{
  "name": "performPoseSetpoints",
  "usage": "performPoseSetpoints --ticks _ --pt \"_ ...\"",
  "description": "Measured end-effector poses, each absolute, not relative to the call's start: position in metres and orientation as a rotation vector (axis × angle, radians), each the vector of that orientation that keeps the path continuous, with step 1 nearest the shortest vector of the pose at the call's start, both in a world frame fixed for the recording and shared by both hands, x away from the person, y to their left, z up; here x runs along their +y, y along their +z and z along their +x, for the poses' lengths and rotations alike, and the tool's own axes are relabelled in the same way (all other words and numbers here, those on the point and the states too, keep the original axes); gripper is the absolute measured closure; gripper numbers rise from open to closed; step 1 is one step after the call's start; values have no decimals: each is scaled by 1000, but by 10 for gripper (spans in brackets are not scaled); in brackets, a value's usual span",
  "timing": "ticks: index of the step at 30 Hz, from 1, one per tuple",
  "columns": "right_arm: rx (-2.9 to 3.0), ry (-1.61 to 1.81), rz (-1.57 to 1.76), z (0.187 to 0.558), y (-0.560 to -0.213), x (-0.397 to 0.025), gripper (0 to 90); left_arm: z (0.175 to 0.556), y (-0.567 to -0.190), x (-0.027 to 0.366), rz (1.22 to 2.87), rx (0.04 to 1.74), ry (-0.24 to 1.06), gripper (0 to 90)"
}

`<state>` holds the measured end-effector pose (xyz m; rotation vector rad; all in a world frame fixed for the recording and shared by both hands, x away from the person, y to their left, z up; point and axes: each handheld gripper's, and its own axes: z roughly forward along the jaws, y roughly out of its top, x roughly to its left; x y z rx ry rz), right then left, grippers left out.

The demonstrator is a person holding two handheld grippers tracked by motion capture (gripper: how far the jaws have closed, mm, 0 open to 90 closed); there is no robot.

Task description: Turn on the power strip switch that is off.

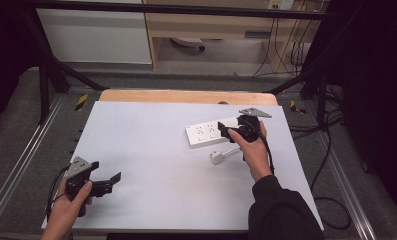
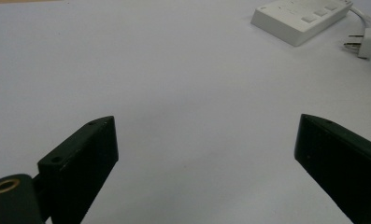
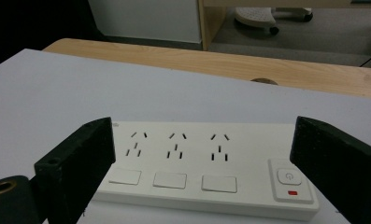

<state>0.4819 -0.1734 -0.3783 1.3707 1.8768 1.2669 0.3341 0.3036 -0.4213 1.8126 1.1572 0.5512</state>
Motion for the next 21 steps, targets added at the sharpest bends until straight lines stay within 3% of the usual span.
performPoseSetpoints --ticks 9,21 --pt "1810 1247 1349 475 -370 -180 30 334 -422 304 1813 1149 548 64" --pt "1787 1305 1333 460 -356 -196 43 334 -422 303 1816 1147 546 64"
